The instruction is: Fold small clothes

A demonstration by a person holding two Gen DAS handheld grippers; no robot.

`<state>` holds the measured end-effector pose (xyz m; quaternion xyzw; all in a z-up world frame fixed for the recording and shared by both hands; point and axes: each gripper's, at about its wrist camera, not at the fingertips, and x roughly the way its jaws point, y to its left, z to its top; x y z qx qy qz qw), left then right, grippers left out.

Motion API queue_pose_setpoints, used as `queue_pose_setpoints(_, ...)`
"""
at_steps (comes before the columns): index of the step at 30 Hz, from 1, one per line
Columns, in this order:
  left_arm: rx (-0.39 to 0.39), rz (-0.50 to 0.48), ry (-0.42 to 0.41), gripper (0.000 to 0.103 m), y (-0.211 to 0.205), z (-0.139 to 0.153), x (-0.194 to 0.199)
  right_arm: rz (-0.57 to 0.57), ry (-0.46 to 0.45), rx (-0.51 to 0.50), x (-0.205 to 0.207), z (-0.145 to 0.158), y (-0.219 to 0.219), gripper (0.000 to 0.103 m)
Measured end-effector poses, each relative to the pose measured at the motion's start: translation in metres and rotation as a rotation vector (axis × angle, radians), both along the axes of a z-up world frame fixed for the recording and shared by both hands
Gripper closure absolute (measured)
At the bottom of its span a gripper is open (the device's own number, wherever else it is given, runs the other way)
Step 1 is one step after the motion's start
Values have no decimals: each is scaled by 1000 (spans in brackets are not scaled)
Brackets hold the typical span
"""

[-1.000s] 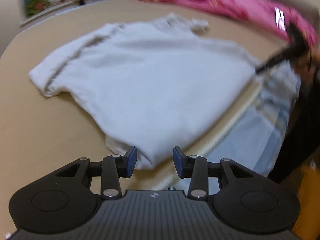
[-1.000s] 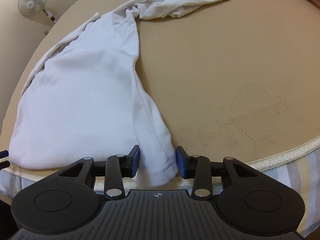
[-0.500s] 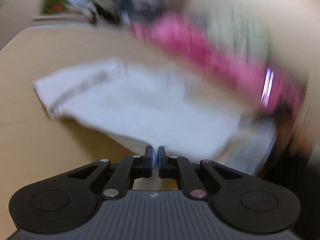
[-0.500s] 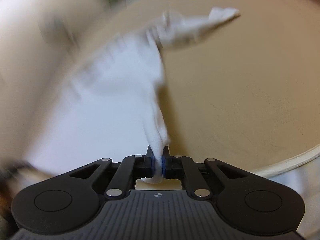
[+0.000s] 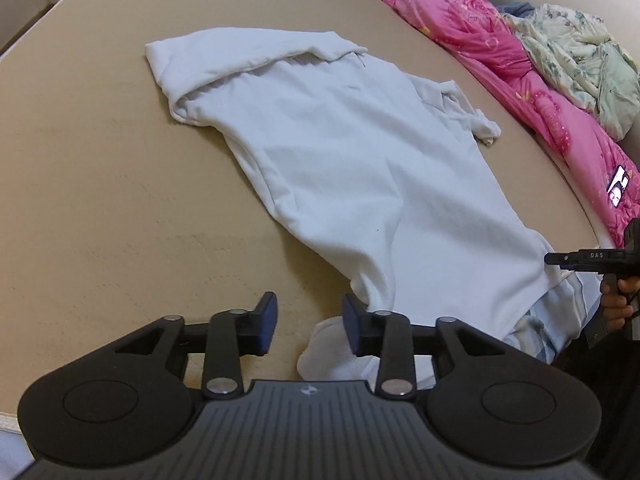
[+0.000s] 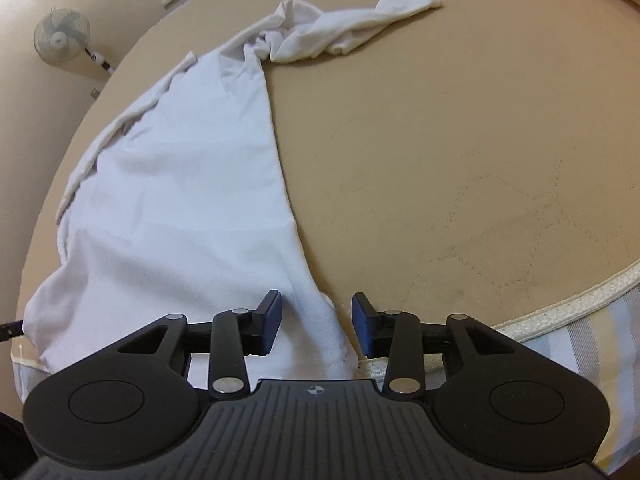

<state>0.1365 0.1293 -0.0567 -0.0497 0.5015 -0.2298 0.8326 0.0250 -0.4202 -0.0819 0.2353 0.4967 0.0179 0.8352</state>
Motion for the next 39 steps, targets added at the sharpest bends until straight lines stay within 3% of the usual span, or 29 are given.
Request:
queue_pose_setpoints(4,-73,-4,-18,60,0,7,-9,31,24,-37,5,-5,9,63)
queue_pose_setpoints(6,-125,-12,-32,49,1,15,-13,27,28,-37,3,-6,9,63)
queue_pose_setpoints(7,-113,-29,-37,42,-3,16,-16,23,27,-36,1,-6,9,63)
queue_pose_setpoints(9,-32,-71,-27,42,-18,8,-20,24,25,-39,-1,-6,9,63)
queue_pose_setpoints(11,49,-115,-11,53,-33,-5,-23,32,25,-49,-2,-7,11,63)
queue_pose_setpoints(12,110,-126,-34,79,-40,-8,-26,36,24,-55,-3,-8,11,63)
queue_pose_setpoints(13,149,-127,-46,91,-43,-11,-27,42,21,-62,-4,-7,12,65)
queue_pose_setpoints(14,140,-130,-36,93,-43,-11,-28,46,17,-72,-5,-7,13,70)
queue_pose_setpoints(15,127,-138,-47,94,-41,-6,-32,53,12,-75,-6,-6,14,89)
queue_pose_setpoints(16,113,-141,-71,95,-37,2,-37,56,1,-69,-8,-3,14,97)
queue_pose_setpoints(18,-1,-113,-117,96,-19,31,-51,30,-63,6,-18,11,6,98)
queue_pose_setpoints(21,-177,-58,-238,96,16,76,-85,-51,-226,260,-46,38,-23,98)
queue_pose_setpoints(22,-189,-46,-256,96,23,81,-92,-65,-276,319,-58,45,-30,98)
queue_pose_setpoints(24,-120,-43,-237,96,26,78,-98,-65,-309,379,-73,50,-37,98)
queue_pose_setpoints(26,15,-68,-151,95,15,58,-93,-38,-238,318,-74,44,-32,98)
queue_pose_setpoints(28,160,-66,-82,93,1,37,-87,20,-102,180,-66,29,-16,98)
queue_pose_setpoints(30,237,-38,-44,93,-6,25,-80,44,-13,86,-60,16,-4,94)
queue_pose_setpoints(32,180,-19,-22,84,-6,24,-71,33,-9,28,-53,13,0,92)
queue_pose_setpoints(34,122,6,-6,69,-3,25,-61,20,-15,23,-46,12,2,72)
queue_pose_setpoints(37,111,61,53,68,-2,17,-49,46,-2,-4,-36,6,11,67)
queue_pose_setpoints(39,151,61,102,68,-3,4,-44,71,16,-18,-31,-1,17,67)
